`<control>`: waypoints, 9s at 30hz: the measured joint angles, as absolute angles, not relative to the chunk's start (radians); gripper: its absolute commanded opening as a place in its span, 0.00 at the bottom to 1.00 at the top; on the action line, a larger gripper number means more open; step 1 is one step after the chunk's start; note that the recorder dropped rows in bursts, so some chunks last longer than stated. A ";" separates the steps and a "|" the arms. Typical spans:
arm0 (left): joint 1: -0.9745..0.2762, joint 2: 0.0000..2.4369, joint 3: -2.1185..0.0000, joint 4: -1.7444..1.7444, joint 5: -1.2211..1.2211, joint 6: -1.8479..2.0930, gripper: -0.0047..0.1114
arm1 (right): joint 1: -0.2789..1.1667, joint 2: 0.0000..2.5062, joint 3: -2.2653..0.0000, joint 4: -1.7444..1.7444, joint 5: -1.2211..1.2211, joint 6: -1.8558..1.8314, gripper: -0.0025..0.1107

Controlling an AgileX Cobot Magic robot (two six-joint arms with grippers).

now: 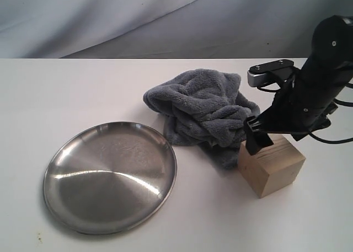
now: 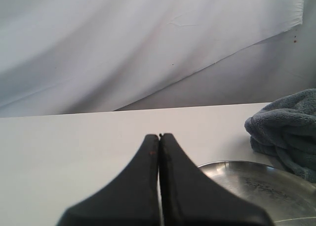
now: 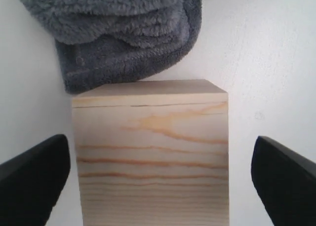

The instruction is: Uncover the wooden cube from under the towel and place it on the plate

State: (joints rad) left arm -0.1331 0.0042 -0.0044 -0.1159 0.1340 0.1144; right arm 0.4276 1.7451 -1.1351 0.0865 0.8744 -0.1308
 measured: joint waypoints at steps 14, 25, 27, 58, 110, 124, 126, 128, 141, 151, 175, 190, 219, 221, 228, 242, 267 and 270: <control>-0.133 0.004 -0.004 -0.116 0.134 0.114 0.04 | 0.491 1.737 -1.135 0.063 0.897 -0.159 0.88; -0.133 0.004 -0.004 -0.116 0.134 0.114 0.04 | 0.523 1.737 -1.135 -0.105 0.881 -0.057 0.88; -0.133 0.004 -0.004 -0.116 0.134 0.114 0.04 | 0.523 1.737 -1.135 -0.105 0.881 -0.054 0.88; -0.133 0.004 -0.004 -0.116 0.134 0.114 0.04 | 0.523 1.837 -1.088 -0.074 0.823 -0.007 0.88; -0.133 0.004 -0.004 -0.116 0.134 0.114 0.04 | 0.859 1.748 -1.295 0.081 0.844 0.190 0.02; -0.133 0.004 -0.004 -0.116 0.134 0.114 0.04 | 0.950 2.162 -1.798 0.104 1.035 0.212 0.02; -0.133 0.004 -0.004 -0.116 0.134 0.114 0.04 | 0.955 2.222 -1.883 0.123 1.079 0.218 0.02; -0.133 0.004 -0.004 -0.116 0.134 0.114 0.04 | 0.957 2.268 -1.952 0.127 1.122 0.233 0.02; -0.133 0.004 -0.004 -0.116 0.134 0.114 0.04 | 0.957 2.344 -2.074 0.110 1.195 0.279 0.02; -0.133 0.004 -0.004 -0.116 0.134 0.114 0.04 | 0.957 2.344 -2.074 0.116 1.193 0.260 0.73; -0.133 0.004 -0.004 -0.116 0.134 0.114 0.04 | 0.957 2.342 -2.077 0.136 1.164 0.261 0.84; -0.133 0.004 -0.004 -0.116 0.134 0.114 0.04 | 0.957 2.259 -2.077 0.119 1.180 0.264 0.75; -0.133 0.004 -0.004 -0.116 0.134 0.114 0.04 | 0.998 2.095 -1.766 -0.147 1.113 0.293 0.02; -0.133 0.004 -0.004 -0.116 0.134 0.114 0.04 | 0.998 2.053 -1.680 -0.149 1.066 0.302 0.02; -0.133 0.004 -0.004 -0.116 0.134 0.114 0.04 | 0.998 1.883 -1.433 -0.176 0.914 0.350 0.02; -0.133 0.004 -0.004 -0.116 0.134 0.114 0.04 | 0.998 1.629 -1.123 -0.216 0.770 0.427 0.02; -0.133 0.004 -0.004 -0.116 0.134 0.114 0.04 | 0.853 1.261 -0.652 -0.143 0.417 0.459 0.02; -0.133 0.004 -0.004 -0.116 0.134 0.114 0.04 | 0.801 1.195 -0.581 -0.138 0.361 0.459 0.02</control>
